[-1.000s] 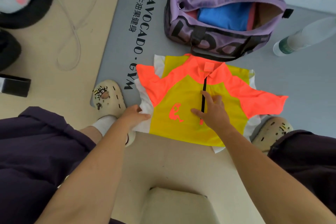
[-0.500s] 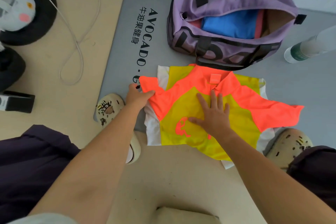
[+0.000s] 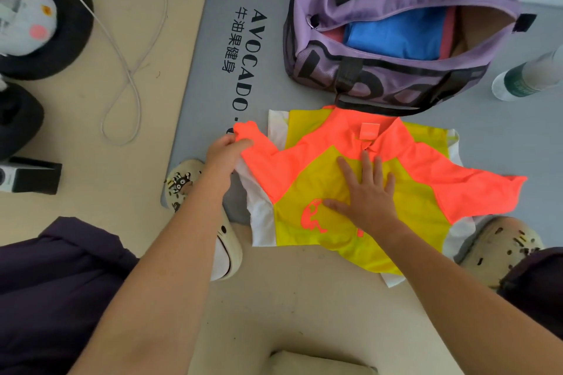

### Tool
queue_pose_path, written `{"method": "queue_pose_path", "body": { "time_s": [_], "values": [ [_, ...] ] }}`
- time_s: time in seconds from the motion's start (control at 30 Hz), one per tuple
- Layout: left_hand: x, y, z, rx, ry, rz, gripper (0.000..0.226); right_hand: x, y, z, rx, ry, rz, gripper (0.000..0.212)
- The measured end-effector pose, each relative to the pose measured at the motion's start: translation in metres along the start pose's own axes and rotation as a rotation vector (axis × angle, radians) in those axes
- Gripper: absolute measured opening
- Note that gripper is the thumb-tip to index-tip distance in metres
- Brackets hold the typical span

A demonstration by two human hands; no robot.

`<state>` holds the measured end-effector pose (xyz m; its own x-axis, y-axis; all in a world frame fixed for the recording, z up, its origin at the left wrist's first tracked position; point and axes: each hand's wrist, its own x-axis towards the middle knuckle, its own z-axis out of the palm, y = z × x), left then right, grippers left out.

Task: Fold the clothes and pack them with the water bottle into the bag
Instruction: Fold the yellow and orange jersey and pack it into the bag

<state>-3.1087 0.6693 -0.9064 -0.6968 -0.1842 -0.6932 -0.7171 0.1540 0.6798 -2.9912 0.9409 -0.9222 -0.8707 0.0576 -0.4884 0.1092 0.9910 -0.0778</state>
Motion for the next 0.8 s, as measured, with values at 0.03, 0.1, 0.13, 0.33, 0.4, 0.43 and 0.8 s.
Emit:
{"method": "queue_pose_path", "body": {
  "time_s": [0.03,0.1,0.13,0.33,0.4,0.43,0.8],
  "values": [
    [-0.001,0.004,-0.005,-0.125,-0.022,-0.039,0.007,0.0,0.0,0.0,-0.002,0.001,0.003,0.098],
    [-0.003,0.012,-0.014,-0.227,-0.099,-0.055,0.005,0.0,-0.001,0.001,0.003,0.003,0.007,0.098],
    [-0.003,0.016,-0.018,-0.234,-0.144,-0.059,0.012,0.0,-0.001,0.001,0.006,0.004,0.007,0.098],
    [-0.002,0.019,-0.035,0.049,-0.171,-0.095,0.09,0.0,-0.001,0.0,0.002,-0.007,0.009,0.098],
    [-0.004,0.018,-0.045,0.19,-0.25,-0.128,0.087,0.001,-0.001,0.001,0.006,-0.01,0.011,0.098],
    [-0.005,0.019,-0.049,0.258,-0.305,-0.16,0.08,0.002,-0.001,0.001,0.007,-0.009,0.01,0.098],
    [-0.013,0.035,-0.052,0.744,-0.09,0.174,0.029,0.001,-0.001,0.0,0.001,-0.028,0.012,0.099]
  ]
}}
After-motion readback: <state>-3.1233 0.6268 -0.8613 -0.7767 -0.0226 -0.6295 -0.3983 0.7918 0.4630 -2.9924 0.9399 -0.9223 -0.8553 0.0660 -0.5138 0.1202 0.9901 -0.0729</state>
